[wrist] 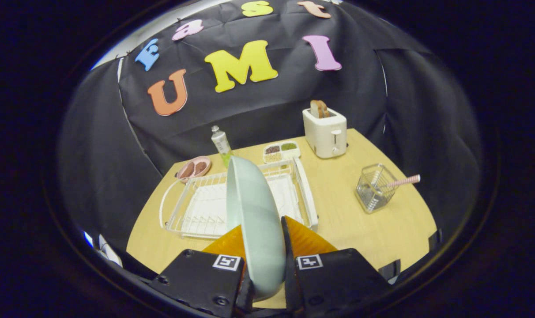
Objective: Take the plate from the dish rack, then take the spoon from the basket and place it into the plate.
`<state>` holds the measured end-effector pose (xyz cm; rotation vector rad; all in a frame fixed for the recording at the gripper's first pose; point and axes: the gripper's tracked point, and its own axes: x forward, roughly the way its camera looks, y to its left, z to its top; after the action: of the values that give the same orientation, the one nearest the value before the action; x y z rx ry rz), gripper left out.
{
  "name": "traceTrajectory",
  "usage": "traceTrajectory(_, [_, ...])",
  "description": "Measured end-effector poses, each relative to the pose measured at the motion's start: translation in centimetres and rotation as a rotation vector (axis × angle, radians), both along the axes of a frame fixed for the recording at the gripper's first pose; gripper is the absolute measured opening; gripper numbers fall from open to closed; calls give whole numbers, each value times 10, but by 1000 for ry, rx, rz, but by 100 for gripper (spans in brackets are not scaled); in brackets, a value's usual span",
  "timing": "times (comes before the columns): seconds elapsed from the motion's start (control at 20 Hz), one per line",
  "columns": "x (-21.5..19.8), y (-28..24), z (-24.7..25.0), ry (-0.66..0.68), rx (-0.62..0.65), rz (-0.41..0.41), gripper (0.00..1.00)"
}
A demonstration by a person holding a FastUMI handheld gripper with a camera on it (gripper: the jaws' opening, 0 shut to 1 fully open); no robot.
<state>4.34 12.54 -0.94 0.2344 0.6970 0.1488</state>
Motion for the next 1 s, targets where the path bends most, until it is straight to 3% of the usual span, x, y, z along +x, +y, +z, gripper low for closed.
traceTrajectory(0.2, [-26,17,-60,118,61,32,33])
traceTrajectory(0.5, [-41,34,-112,245,196,58,33])
traceTrajectory(0.75, [-45,42,-119,285,364,76,36])
traceTrajectory(1.0, [-35,36,-130,280,365,70,47])
